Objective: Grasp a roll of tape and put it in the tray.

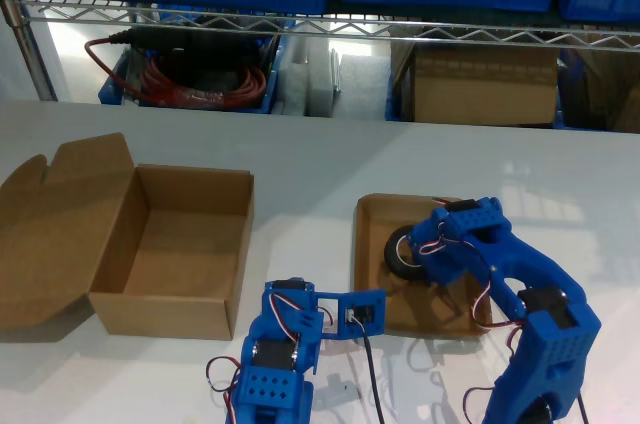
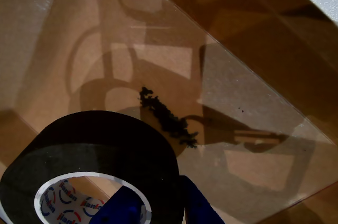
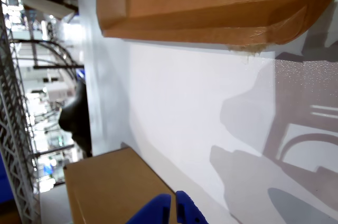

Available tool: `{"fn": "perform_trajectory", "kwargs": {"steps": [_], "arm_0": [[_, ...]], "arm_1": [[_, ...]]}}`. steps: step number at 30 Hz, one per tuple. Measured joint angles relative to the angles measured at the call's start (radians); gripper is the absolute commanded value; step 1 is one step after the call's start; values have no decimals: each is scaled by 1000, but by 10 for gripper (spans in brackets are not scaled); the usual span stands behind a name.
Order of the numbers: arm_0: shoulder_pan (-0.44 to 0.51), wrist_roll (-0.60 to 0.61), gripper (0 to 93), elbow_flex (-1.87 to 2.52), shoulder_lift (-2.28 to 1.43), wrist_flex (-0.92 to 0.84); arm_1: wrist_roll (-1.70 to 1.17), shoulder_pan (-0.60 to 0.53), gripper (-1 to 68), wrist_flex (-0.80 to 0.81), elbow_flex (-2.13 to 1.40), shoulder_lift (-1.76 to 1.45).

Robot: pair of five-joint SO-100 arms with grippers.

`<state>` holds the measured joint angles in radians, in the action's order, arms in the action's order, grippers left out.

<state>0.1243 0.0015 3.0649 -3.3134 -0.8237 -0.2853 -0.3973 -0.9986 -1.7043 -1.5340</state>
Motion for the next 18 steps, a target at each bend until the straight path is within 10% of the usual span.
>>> {"fn": "perform_trajectory", "kwargs": {"steps": [2,7,15,18], "arm_0": [[0,0,2,0,0,0],[0,0,2,0,0,0],[0,0,2,0,0,0],[0,0,2,0,0,0]], "arm_1": [[0,0,433,0,0,0],[6,14,434,-8,9,0],[15,48,358,-57,14,-52],[17,137,123,-91,32,-192]]}}
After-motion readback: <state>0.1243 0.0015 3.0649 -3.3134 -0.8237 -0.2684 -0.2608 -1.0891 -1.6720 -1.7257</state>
